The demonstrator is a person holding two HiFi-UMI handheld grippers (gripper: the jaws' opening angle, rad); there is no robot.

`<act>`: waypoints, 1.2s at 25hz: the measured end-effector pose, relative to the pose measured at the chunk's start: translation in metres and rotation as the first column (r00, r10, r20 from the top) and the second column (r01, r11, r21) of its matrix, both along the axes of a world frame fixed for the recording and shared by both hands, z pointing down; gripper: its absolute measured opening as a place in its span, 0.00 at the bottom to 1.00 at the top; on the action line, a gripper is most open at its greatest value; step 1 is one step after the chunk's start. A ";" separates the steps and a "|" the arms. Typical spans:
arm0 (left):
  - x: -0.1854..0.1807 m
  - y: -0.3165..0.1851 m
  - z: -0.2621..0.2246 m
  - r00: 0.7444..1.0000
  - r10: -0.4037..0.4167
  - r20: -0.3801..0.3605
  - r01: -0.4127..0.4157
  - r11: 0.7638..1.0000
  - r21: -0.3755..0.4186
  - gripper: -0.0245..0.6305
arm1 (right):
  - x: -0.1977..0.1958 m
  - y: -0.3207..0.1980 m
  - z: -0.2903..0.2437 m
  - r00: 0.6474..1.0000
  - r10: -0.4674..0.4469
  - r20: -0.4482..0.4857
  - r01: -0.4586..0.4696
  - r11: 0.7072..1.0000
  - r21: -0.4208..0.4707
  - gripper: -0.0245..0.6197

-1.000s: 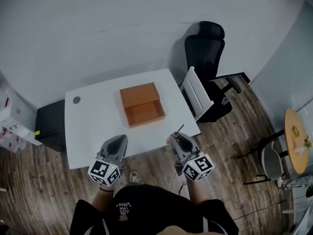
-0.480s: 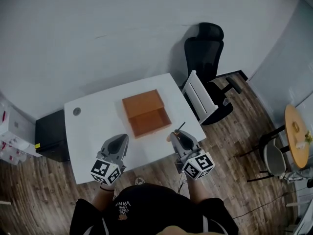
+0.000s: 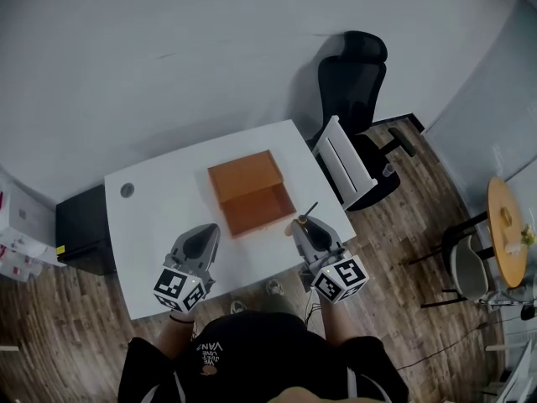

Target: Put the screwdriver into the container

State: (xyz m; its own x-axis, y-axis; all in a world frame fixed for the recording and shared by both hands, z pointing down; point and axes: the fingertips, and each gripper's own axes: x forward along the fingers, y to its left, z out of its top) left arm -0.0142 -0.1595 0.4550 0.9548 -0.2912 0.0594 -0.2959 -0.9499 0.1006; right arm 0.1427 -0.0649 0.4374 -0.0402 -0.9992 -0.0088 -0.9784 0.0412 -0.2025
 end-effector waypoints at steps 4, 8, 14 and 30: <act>0.008 -0.008 -0.002 0.999 -0.036 0.000 0.036 0.999 0.004 0.06 | 0.013 -0.014 0.000 0.999 -0.034 -0.001 0.034 0.999 0.001 0.16; 0.016 -0.014 -0.006 0.997 -0.076 -0.005 0.076 0.997 0.008 0.06 | 0.022 -0.030 -0.005 0.997 -0.082 -0.008 0.082 0.997 0.005 0.16; 0.026 -0.029 -0.007 0.989 -0.150 -0.005 0.150 0.988 0.018 0.06 | 0.034 -0.057 -0.006 0.986 -0.162 -0.029 0.162 0.987 0.000 0.16; 0.042 -0.056 -0.011 0.962 -0.271 -0.015 0.272 0.961 0.041 0.06 | 0.055 -0.109 -0.008 0.953 -0.294 -0.073 0.295 0.956 0.001 0.16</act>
State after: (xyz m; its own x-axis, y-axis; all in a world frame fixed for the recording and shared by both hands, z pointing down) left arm 0.0279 -0.2151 0.4442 0.8399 -0.5417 0.0335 -0.5427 -0.8373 0.0660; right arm 0.1976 -0.1737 0.4290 -0.3334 -0.9428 -0.0064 -0.9345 0.3314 -0.1300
